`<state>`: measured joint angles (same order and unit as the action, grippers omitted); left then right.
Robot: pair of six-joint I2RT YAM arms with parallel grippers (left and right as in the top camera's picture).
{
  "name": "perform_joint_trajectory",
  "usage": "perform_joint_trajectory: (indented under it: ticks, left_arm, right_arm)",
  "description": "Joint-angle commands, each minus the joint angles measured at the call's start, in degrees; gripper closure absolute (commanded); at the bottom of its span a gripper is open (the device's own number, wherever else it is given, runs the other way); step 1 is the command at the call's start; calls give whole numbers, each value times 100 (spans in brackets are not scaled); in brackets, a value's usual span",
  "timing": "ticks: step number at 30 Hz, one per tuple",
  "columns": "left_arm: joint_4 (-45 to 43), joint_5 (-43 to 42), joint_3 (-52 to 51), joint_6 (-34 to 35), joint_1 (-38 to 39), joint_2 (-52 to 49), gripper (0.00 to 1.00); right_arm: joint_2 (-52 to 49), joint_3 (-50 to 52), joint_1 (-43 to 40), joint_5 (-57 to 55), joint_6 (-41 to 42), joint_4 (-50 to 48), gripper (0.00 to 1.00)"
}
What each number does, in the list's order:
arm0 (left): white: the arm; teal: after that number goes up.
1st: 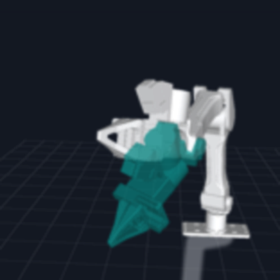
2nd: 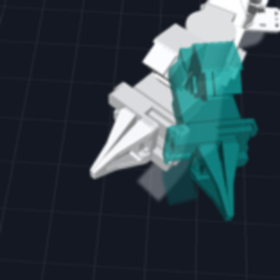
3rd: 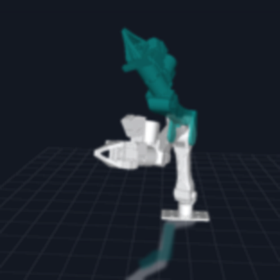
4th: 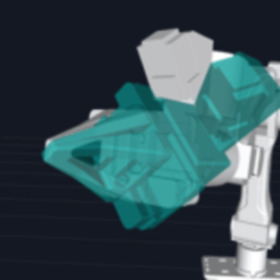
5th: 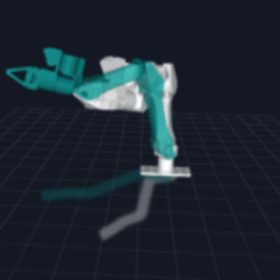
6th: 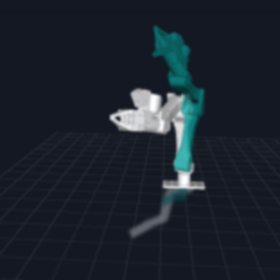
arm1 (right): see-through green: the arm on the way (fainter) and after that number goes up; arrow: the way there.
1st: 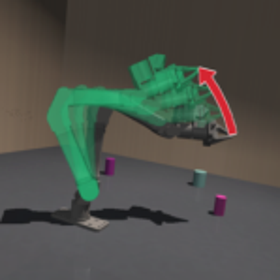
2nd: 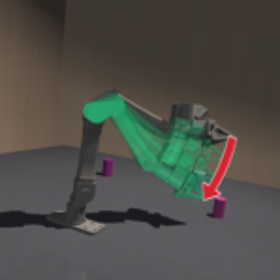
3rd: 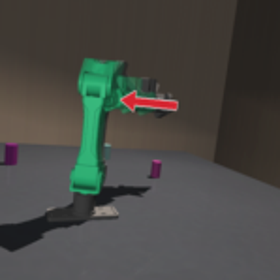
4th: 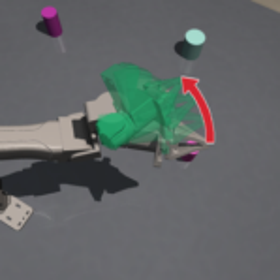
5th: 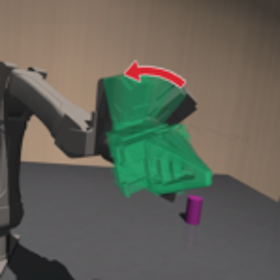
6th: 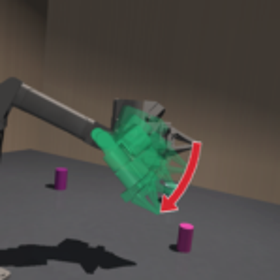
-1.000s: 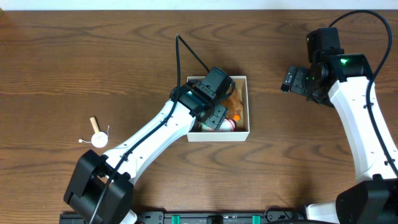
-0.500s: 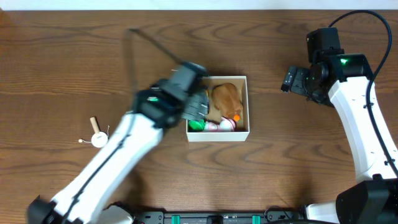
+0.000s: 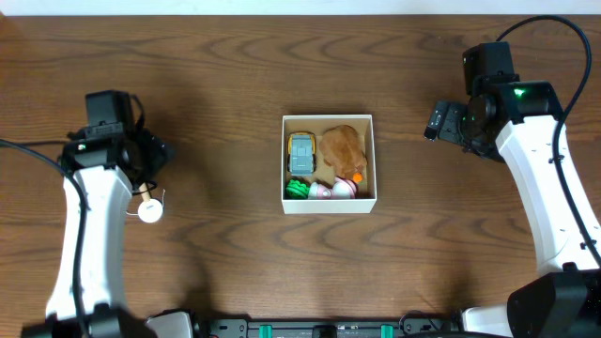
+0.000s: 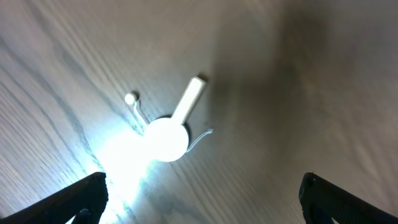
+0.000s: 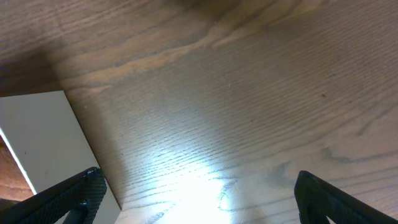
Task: Pack container
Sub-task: 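Grasp the white base with wooden stick using the left gripper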
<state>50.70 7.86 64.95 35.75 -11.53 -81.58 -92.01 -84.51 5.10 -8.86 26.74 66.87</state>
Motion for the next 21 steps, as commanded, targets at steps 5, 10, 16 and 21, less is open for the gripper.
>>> perform_joint_trajectory:
  ticks: [5, 10, 16, 21]
  left_arm:
    - [-131, -656, -199, 1370, -372, -914, 2]
    - [-114, -758, -205, 2531, -367, -1060, 2]
    - [-463, -501, -205, 2592, -367, -1060, 2]
    - [-1237, -46, -205, 210, -369, -1178, 2]
  right_arm:
    - [-4, 37, -33, -79, -9, 22, 1]
    - [-4, 37, -33, -79, -28, 35, 1]
    - [-4, 37, -33, -81, -26, 256, 1]
    - [-4, 37, -33, -81, -26, 332, 1]
